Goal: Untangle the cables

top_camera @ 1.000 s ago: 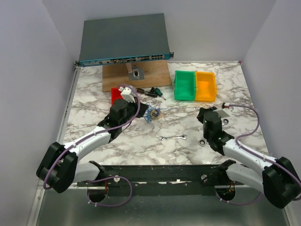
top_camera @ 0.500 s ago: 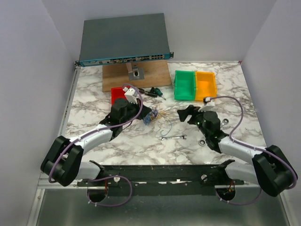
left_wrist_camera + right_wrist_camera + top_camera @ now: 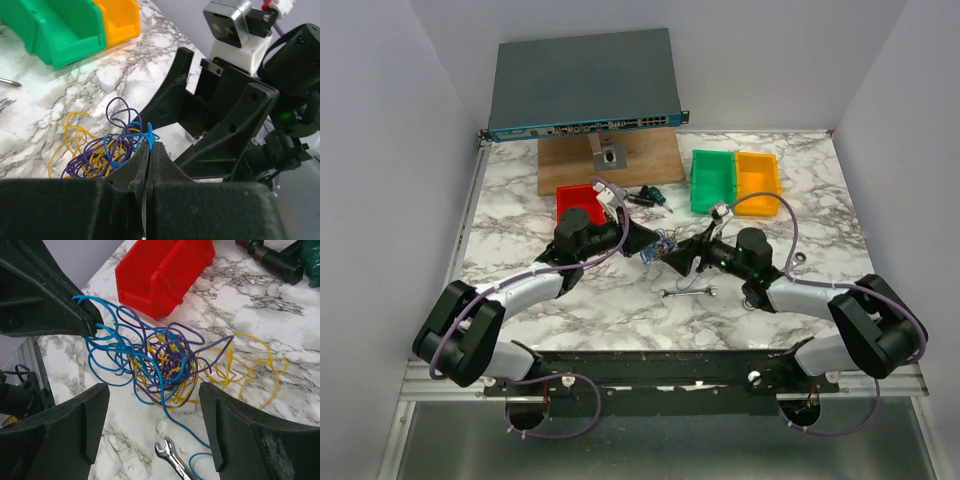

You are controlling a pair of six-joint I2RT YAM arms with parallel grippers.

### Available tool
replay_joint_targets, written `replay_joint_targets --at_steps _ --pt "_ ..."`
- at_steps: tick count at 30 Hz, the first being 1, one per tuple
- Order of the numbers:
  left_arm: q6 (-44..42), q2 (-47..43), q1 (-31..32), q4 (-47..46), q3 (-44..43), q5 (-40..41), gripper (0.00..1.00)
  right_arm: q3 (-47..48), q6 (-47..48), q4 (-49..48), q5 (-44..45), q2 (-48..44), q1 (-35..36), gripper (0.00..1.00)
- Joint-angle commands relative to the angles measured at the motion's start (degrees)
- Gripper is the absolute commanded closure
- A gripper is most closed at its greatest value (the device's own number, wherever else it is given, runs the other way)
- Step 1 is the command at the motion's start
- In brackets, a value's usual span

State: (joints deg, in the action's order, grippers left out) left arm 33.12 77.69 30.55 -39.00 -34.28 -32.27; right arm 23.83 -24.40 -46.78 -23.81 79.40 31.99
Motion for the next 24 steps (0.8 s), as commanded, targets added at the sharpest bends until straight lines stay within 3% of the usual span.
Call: replay_joint_targets --at_steps 1,2,4,7,11,16,20,24 --pt "1.54 1.37 0.65 -5.88 -1.44 -6.06 1.00 1.61 0.55 -2.96 -3.86 1.63 0.33 0.21" --pt "1.72 1.62 0.68 -6.10 -1.48 -6.27 1.00 1.93 0.53 -2.45 -3.43 1.84 0.36 0.26" --pt "2.09 1.89 0.79 -6.75 -1.51 -6.85 1.00 2.67 0.51 -0.77 -1.58 2.07 0.35 0.50" --pt "2.21 1.33 0.83 -7.53 -1.07 -7.08 1.00 3.62 -0.61 4.80 9.88 1.10 0.37 0.97" --pt "0.24 -0.99 0.83 -2.22 -0.43 -0.96 1.00 2.92 -5.82 14.81 40.03 -4.05 0.33 0.99" --pt "-1.42 -3.82 0.21 13.00 -1.27 19.01 1.00 0.86 -19.83 30.19 76.20 -11.83 0.35 0.99" --pt "-0.79 -6.55 -0.74 17.76 -0.55 27.09 1.00 -1.57 -32.65 39.15 89.39 -17.30 0.35 0.99" --pt "-0.61 -9.07 -0.79 20.65 0.27 34.29 1.00 -2.74 -37.66 43.55 94.00 -21.13 0.31 0.99"
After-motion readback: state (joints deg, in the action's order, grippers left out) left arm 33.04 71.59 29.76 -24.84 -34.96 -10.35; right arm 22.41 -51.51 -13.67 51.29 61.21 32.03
